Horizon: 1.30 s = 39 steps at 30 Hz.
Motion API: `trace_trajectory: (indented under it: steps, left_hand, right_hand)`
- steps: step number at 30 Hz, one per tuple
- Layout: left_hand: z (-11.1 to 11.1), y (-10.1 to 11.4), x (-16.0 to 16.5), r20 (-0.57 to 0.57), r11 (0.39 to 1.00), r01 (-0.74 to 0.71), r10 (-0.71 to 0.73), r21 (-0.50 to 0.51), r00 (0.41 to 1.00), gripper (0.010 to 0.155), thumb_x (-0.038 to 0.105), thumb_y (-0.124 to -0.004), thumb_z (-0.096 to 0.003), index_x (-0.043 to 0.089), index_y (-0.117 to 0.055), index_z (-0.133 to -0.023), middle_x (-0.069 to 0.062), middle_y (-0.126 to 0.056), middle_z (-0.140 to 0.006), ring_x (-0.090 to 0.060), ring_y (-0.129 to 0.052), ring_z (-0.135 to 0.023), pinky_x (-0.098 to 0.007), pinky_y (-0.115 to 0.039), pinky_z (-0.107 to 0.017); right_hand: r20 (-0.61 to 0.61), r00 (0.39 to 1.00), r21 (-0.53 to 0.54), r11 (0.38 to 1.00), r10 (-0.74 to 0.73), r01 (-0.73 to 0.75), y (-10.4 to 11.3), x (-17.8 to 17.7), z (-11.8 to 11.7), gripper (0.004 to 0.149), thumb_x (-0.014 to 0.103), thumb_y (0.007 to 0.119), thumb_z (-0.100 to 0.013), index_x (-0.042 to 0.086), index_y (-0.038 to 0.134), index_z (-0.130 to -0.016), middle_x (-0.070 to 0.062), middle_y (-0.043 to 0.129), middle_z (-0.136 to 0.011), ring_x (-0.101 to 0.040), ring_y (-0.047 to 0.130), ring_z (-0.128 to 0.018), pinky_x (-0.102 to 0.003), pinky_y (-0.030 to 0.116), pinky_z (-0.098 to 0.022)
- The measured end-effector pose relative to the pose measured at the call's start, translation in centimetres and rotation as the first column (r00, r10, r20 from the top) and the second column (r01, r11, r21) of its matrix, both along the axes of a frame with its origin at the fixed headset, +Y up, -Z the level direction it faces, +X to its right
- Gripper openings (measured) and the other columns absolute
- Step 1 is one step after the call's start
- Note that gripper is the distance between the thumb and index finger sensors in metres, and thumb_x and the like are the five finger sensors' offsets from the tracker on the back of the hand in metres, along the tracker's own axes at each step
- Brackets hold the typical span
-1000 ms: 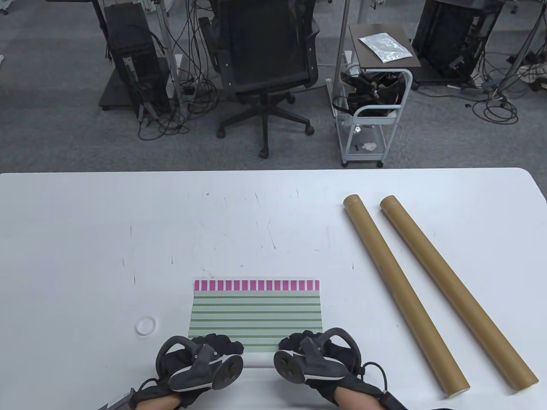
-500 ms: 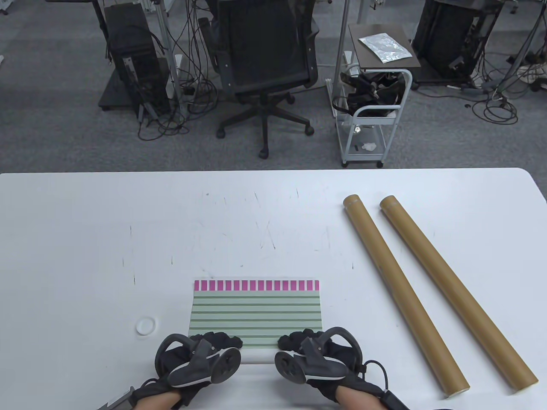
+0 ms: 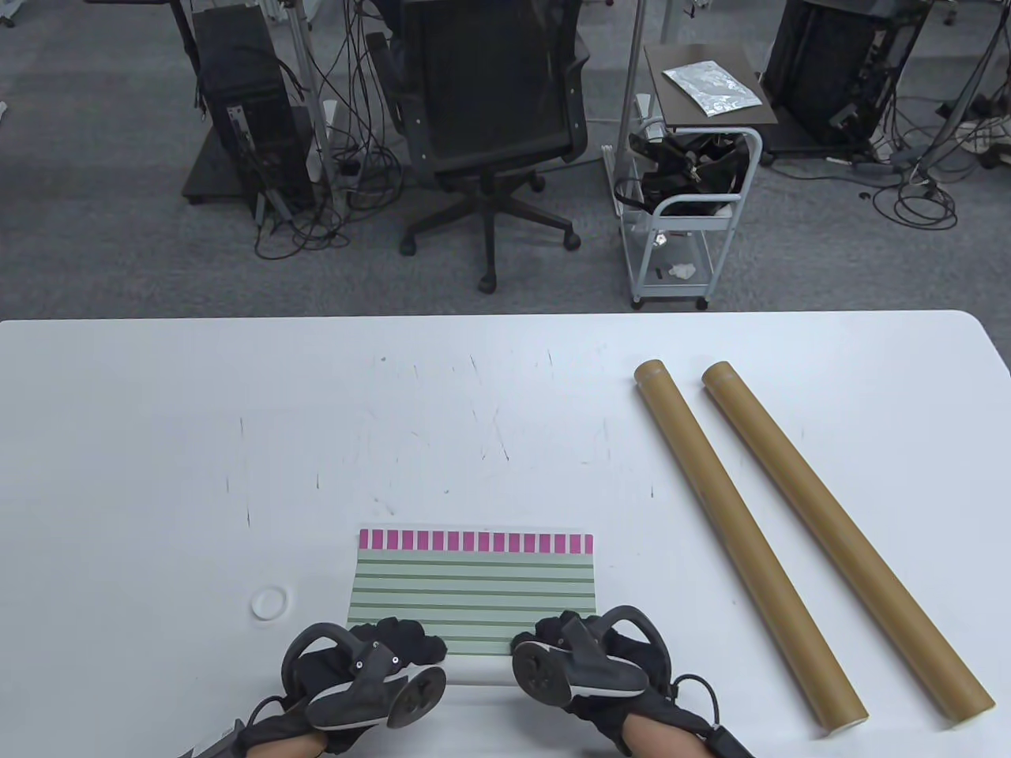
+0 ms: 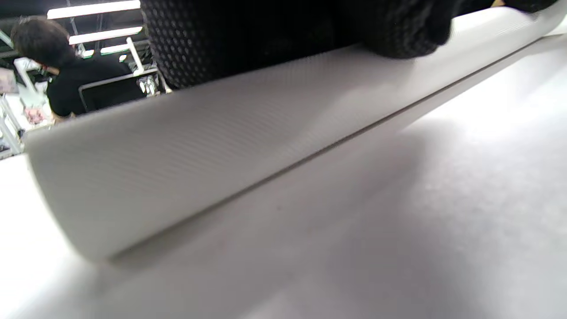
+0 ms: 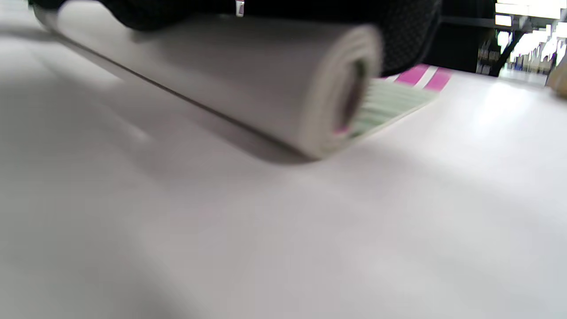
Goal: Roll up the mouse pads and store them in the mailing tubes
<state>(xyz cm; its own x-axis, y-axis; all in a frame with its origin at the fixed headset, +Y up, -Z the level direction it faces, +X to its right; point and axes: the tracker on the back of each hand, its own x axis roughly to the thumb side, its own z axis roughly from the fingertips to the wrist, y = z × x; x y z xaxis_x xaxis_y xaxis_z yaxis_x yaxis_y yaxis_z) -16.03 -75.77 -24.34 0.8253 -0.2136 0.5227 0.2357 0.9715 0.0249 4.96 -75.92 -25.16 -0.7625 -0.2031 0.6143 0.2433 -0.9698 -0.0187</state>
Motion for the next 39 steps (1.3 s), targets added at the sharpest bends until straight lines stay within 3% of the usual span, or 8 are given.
trace_trajectory:
  steps: [2,6,19,25,30,33,36,39]
  left_hand:
    - [-0.5,0.0,-0.2,-0.025,0.999,-0.021,0.02,-0.034,0.999,0.047,0.043,-0.072,-0.0403,0.037,-0.075,-0.087,0.009,-0.088,-0.083,-0.014,-0.096,-0.069,-0.024,-0.087,-0.051]
    - [-1.1,-0.2,-0.5,-0.064,0.996,-0.052,0.048,-0.071,0.997,0.047,0.042,-0.069,-0.0419,0.037,-0.075,-0.088,0.01,-0.087,-0.084,-0.014,-0.095,-0.071,-0.025,-0.085,-0.053]
    - [0.2,0.3,-0.5,0.064,0.999,0.005,-0.003,-0.033,0.998,0.045,0.048,-0.07,-0.04,0.037,-0.081,-0.083,0.009,-0.094,-0.074,-0.014,-0.099,-0.059,-0.022,-0.089,-0.042]
    - [-0.8,0.0,-0.5,-0.007,0.995,-0.016,0.015,-0.098,1.0,0.044,0.045,-0.067,-0.0405,0.039,-0.082,-0.081,0.01,-0.095,-0.074,-0.013,-0.099,-0.059,-0.022,-0.089,-0.044]
    - [-1.4,-0.4,-1.0,-0.044,0.984,-0.05,0.043,-0.172,0.998,0.045,0.045,-0.064,-0.0423,0.038,-0.078,-0.085,0.01,-0.091,-0.079,-0.014,-0.098,-0.062,-0.023,-0.087,-0.045]
    - [-1.0,-0.2,-1.0,-0.018,0.993,-0.06,0.058,-0.102,0.998,0.046,0.045,-0.066,-0.0438,0.044,-0.064,-0.09,0.01,-0.072,-0.095,-0.012,-0.092,-0.072,-0.024,-0.086,-0.051]
    - [0.2,0.5,-0.3,0.061,0.998,0.006,-0.009,0.055,0.998,0.04,0.044,-0.072,-0.0426,0.046,-0.075,-0.083,0.015,-0.081,-0.087,-0.009,-0.093,-0.071,-0.023,-0.085,-0.054]
    - [1.0,0.5,0.2,0.1,0.995,0.051,-0.06,0.082,0.993,0.055,0.058,-0.07,-0.0349,0.037,-0.079,-0.085,0.008,-0.09,-0.082,-0.012,-0.099,-0.064,-0.022,-0.088,-0.046]
  right_hand:
    - [-0.035,0.999,0.105,0.994,0.026,-0.022,0.5,-0.3,0.5,0.054,0.045,0.061,-0.045,0.03,0.069,-0.097,-0.003,0.075,-0.093,-0.026,0.082,-0.076,-0.047,0.071,-0.063]
    - [-0.022,1.0,0.045,0.999,0.01,-0.009,0.0,-0.4,0.5,0.06,0.045,0.073,-0.041,0.024,0.068,-0.097,-0.002,0.081,-0.085,-0.023,0.087,-0.068,-0.044,0.075,-0.058]
    - [0.017,0.994,-0.195,0.975,-0.104,0.105,0.0,0.4,-1.0,0.051,0.036,0.064,-0.045,0.024,0.073,-0.094,-0.003,0.084,-0.082,-0.026,0.089,-0.065,-0.045,0.076,-0.056]
    - [0.008,0.998,-0.116,0.991,-0.067,0.068,0.2,0.9,-0.5,0.057,0.042,0.061,-0.047,0.023,0.066,-0.1,-0.005,0.075,-0.095,-0.029,0.081,-0.078,-0.048,0.07,-0.064]
    - [0.029,0.994,-0.079,0.992,-0.101,0.103,0.4,1.0,-0.6,0.051,0.043,0.071,-0.043,0.028,0.069,-0.092,0.0,0.081,-0.086,-0.023,0.087,-0.069,-0.044,0.075,-0.059]
    - [0.056,0.989,-0.085,0.986,-0.138,0.142,0.3,1.1,-1.0,0.048,0.04,0.068,-0.045,0.029,0.073,-0.091,0.0,0.084,-0.084,-0.023,0.089,-0.069,-0.044,0.076,-0.059]
    - [0.075,0.986,-0.087,0.984,-0.152,0.158,0.2,1.1,-1.3,0.047,0.038,0.067,-0.045,0.028,0.075,-0.09,0.0,0.085,-0.083,-0.024,0.089,-0.068,-0.044,0.076,-0.058]
    - [0.08,0.986,-0.068,0.986,-0.148,0.153,0.1,1.1,-1.2,0.047,0.037,0.064,-0.046,0.027,0.075,-0.091,0.0,0.085,-0.084,-0.024,0.089,-0.068,-0.045,0.076,-0.059]
